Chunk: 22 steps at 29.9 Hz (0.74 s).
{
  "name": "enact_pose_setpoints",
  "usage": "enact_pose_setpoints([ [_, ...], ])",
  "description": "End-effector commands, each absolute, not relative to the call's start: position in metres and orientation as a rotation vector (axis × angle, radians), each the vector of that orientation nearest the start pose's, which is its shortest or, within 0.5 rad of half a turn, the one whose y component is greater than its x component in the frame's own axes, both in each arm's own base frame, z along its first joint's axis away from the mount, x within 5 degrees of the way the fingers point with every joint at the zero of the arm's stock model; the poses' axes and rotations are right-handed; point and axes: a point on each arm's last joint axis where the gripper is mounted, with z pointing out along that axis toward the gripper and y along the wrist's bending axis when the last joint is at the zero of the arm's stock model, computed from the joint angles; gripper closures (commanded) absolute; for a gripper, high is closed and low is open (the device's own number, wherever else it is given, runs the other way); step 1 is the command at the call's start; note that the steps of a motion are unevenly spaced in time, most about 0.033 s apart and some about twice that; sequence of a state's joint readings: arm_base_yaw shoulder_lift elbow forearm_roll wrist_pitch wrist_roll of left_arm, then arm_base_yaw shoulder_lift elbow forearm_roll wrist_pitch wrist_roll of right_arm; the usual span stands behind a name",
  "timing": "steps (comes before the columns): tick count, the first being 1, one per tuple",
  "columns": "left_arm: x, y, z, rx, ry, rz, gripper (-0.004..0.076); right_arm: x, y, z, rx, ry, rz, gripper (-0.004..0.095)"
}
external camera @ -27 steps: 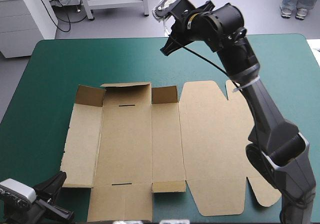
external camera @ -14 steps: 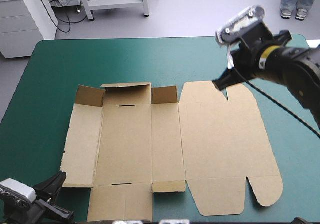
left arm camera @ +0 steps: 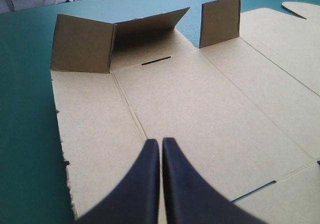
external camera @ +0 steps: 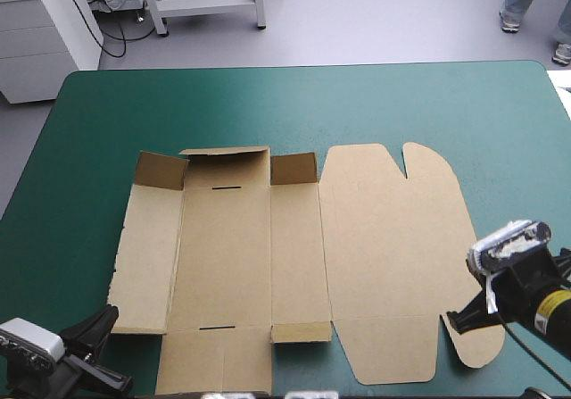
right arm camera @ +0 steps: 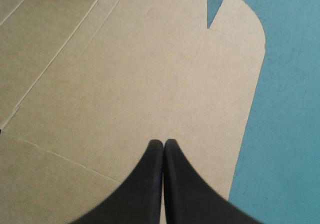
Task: Fold the box
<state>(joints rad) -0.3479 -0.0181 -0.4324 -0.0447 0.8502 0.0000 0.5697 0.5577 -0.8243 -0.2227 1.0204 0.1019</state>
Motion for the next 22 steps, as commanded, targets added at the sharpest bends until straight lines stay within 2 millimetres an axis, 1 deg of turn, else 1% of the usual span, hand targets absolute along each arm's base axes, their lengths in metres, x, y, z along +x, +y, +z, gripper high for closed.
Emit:
enact_pose_setpoints([
  [1,0.004,-0.005,0.289,0.308,1.766,-0.312,0.0732,0.067,0.022,0.345,-0.493,2.039,0.133,0.0924],
  [5,0.004,-0.005,0.289,0.308,1.766,-0.316,0.0732,0.056,0.016,0.319,-0.420,2.032,0.188,0.0924],
  [8,0.004,-0.005,0.289,0.308,1.766,-0.316,0.0732,0.049,0.012,0.306,-0.407,2.025,0.199,0.0924],
  [11,0.004,-0.005,0.289,0.308,1.766,-0.316,0.0732,0.045,0.009,0.298,-0.404,2.016,0.202,0.0924],
  [14,0.004,-0.005,0.289,0.308,1.766,-0.316,0.0719,0.044,0.008,0.294,-0.404,2.017,0.207,0.0924],
  [16,0.004,-0.005,0.289,0.308,1.766,-0.316,0.0686,0.043,0.009,0.294,-0.403,2.017,0.215,0.0924],
  [18,0.004,-0.005,0.289,0.308,1.766,-0.316,0.0631,0.043,0.009,0.294,-0.404,2.018,0.221,0.0924],
  [20,0.004,-0.005,0.289,0.308,1.766,-0.319,0.0563,0.043,0.010,0.294,-0.406,2.016,0.223,0.0924],
  [22,0.004,-0.005,0.289,0.308,1.766,-0.319,0.0467,0.043,0.010,0.294,-0.406,2.017,0.223,0.0924],
])
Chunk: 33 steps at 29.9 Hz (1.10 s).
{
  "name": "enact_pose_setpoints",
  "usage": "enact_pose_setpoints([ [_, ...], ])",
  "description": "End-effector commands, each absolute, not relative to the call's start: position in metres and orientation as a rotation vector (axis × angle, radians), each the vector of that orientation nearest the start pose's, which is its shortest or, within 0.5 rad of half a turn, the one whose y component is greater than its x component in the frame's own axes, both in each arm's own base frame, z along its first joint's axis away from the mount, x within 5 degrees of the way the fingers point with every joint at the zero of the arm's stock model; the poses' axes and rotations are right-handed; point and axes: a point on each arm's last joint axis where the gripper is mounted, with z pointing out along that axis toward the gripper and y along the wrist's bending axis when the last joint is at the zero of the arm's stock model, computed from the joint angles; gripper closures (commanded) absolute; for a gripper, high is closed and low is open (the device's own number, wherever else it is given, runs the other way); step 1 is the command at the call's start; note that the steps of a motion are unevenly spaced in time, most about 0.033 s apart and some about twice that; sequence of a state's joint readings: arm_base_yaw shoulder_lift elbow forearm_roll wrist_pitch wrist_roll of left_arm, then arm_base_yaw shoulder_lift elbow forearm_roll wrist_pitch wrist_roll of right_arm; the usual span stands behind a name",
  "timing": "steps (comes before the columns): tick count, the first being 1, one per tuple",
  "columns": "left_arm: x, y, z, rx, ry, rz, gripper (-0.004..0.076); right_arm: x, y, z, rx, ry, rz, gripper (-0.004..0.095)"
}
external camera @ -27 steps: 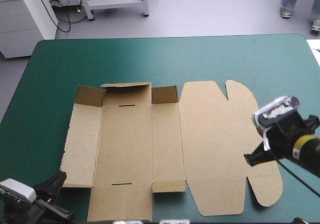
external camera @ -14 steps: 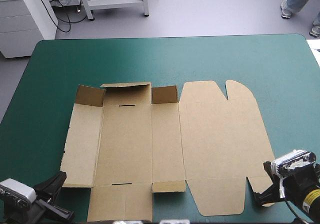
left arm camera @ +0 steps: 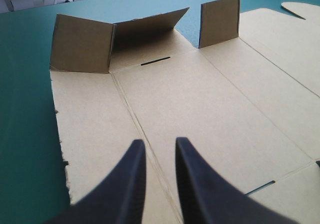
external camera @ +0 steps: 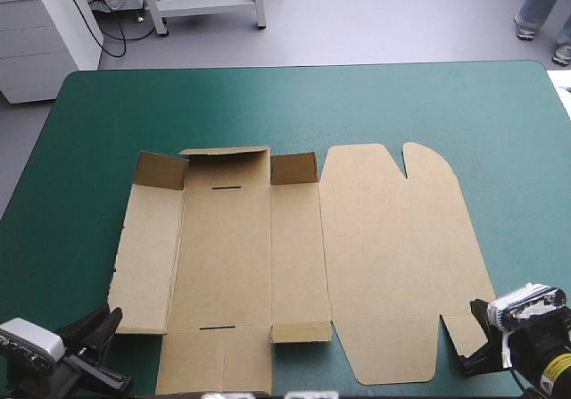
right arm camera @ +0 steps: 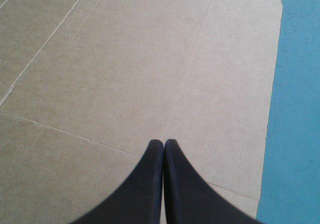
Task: Fold the box
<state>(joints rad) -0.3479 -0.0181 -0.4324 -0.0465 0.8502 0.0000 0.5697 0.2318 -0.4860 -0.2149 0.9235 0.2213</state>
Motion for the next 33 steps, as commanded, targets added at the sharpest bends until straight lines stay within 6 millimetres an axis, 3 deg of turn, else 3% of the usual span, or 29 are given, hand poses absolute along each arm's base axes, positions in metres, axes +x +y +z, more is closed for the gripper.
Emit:
enact_pose_setpoints([
  [1,0.004,-0.005,0.289,0.308,1.766,-0.319,0.0427,0.043,0.010,0.294,-0.406,2.017,0.223,0.0924],
  [4,0.004,-0.005,0.289,0.308,1.766,-0.319,0.0333,0.043,0.010,0.294,-0.406,2.017,0.223,0.0924],
  [19,0.006,-0.009,0.289,0.275,1.800,-0.382,0.0335,0.044,0.012,0.296,-0.401,1.982,0.252,0.0925],
  [24,0.024,-0.014,0.292,0.226,1.940,-0.395,0.0335,0.044,0.013,0.294,-0.397,1.995,0.281,0.0925],
  [33,0.070,-0.020,0.332,0.258,2.212,-0.172,0.0335,0.043,0.013,0.294,-0.397,1.998,0.283,0.0926],
])
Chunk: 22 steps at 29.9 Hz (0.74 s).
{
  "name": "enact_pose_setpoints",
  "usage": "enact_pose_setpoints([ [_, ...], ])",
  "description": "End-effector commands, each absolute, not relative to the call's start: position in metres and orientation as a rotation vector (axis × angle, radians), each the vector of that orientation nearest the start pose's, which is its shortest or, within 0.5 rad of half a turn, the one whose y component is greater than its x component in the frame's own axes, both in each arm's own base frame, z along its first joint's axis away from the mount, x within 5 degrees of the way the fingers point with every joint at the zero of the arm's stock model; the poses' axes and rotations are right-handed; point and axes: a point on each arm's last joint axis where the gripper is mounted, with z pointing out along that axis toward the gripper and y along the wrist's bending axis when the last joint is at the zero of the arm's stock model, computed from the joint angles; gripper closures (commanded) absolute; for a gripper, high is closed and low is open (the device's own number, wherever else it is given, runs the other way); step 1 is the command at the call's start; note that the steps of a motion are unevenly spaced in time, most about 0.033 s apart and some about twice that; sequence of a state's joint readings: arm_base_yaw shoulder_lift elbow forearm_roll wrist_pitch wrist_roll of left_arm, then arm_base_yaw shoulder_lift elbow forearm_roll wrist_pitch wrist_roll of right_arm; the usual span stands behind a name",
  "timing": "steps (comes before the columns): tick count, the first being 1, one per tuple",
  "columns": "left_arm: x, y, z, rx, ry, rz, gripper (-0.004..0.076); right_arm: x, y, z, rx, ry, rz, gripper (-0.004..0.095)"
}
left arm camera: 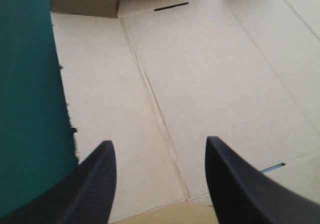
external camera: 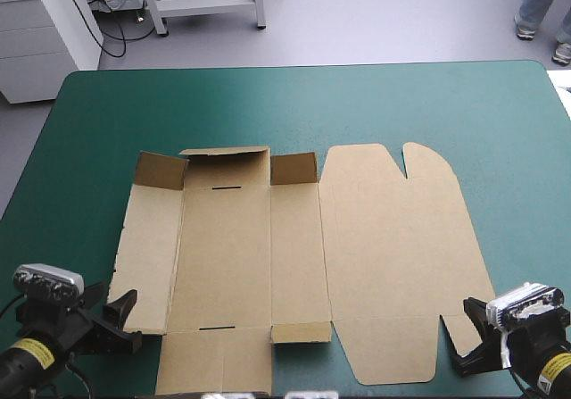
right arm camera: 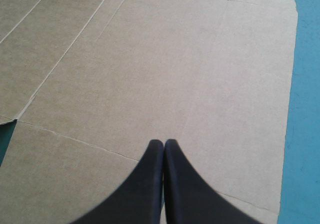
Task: Fold the box
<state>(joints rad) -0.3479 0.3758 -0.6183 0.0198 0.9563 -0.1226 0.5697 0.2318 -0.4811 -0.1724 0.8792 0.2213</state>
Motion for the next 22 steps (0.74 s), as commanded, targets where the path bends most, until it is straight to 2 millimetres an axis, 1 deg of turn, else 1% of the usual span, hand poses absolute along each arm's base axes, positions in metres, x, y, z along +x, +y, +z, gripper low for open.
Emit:
enact_pose_setpoints([
  [1,0.076,-0.020,0.336,0.268,2.248,-0.139,0.0335,0.043,0.013,0.294,-0.397,1.998,0.283,0.0925],
  [4,0.092,-0.024,0.343,0.296,2.365,-0.080,0.0335,0.043,0.013,0.294,-0.397,1.999,0.282,0.0925],
  [7,0.108,-0.032,0.345,0.315,2.466,-0.081,0.0335,0.043,0.013,0.294,-0.397,1.999,0.282,0.0926],
  [9,0.120,-0.039,0.345,0.364,2.512,-0.091,0.0335,0.043,0.013,0.294,-0.398,1.999,0.281,0.0926],
  [13,0.140,-0.046,0.343,0.448,2.488,-0.057,0.0335,0.043,0.013,0.294,-0.399,2.003,0.280,0.0926],
  [15,0.146,-0.047,0.342,0.451,2.482,-0.046,0.0335,0.043,0.013,0.294,-0.399,2.003,0.280,0.0926],
  [17,0.148,-0.049,0.340,0.446,2.492,-0.056,0.0335,0.043,0.013,0.294,-0.399,2.003,0.280,0.0926],
  [20,0.147,-0.052,0.339,0.411,2.517,-0.114,0.0335,0.043,0.013,0.294,-0.399,2.003,0.280,0.0926],
  [22,0.146,-0.052,0.339,0.412,2.527,-0.117,0.0335,0.043,0.013,0.293,-0.399,2.004,0.279,0.0926],
])
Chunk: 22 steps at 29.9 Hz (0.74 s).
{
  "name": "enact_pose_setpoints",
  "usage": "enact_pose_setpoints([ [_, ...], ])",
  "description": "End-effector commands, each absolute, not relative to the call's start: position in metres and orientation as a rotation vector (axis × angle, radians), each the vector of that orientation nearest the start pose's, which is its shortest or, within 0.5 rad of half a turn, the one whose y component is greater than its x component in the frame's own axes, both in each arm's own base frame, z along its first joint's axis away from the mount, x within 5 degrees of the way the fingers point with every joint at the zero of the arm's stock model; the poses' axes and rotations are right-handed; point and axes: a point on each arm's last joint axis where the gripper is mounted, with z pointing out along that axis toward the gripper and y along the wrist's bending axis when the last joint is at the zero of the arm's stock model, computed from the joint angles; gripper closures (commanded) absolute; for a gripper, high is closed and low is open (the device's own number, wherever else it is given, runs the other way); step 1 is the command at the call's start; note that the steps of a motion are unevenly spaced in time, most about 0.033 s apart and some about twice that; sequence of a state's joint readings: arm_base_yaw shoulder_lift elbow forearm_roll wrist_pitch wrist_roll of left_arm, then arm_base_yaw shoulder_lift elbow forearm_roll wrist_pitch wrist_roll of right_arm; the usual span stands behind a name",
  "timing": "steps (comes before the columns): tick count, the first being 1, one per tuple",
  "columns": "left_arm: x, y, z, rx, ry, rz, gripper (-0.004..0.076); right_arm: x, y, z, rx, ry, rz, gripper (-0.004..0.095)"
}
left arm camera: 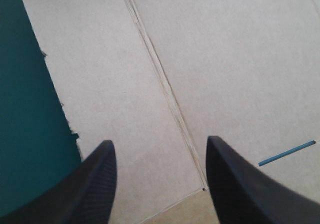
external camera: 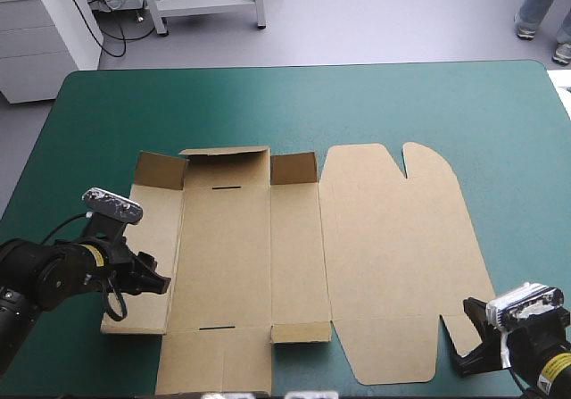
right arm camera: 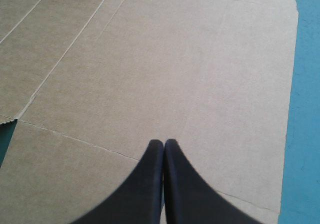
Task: Fold the box
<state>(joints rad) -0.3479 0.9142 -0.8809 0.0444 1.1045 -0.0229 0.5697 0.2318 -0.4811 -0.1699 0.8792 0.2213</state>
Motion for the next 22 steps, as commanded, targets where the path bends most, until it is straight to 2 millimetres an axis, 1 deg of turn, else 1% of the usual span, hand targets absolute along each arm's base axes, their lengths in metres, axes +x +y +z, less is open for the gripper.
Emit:
enact_pose_setpoints([
  [1,0.147,-0.052,0.338,0.413,2.532,-0.110,0.0335,0.043,0.013,0.293,-0.399,2.004,0.279,0.0926],
  [5,0.151,-0.053,0.330,0.429,2.624,-0.082,0.0330,0.043,0.013,0.293,-0.399,2.005,0.279,0.0926],
  [10,0.169,-0.059,0.315,0.450,2.748,-0.054,0.0330,0.045,0.015,0.291,-0.401,1.989,0.286,0.0926],
  [12,0.178,-0.062,0.314,0.457,2.796,-0.034,0.0330,0.045,0.015,0.291,-0.402,1.984,0.287,0.0926],
  [15,0.194,-0.064,0.319,0.446,2.844,-0.006,0.0330,0.045,0.015,0.291,-0.402,1.984,0.287,0.0926],
  [17,0.205,-0.056,0.324,0.386,2.873,-0.005,0.0330,0.045,0.015,0.291,-0.402,1.984,0.287,0.0926],
  [19,0.214,-0.047,0.330,0.337,2.871,-0.050,0.0330,0.045,0.015,0.291,-0.402,1.984,0.287,0.0926],
  [22,0.220,-0.032,0.335,0.293,2.847,-0.223,0.0330,0.045,0.015,0.291,-0.402,1.984,0.287,0.0926],
])
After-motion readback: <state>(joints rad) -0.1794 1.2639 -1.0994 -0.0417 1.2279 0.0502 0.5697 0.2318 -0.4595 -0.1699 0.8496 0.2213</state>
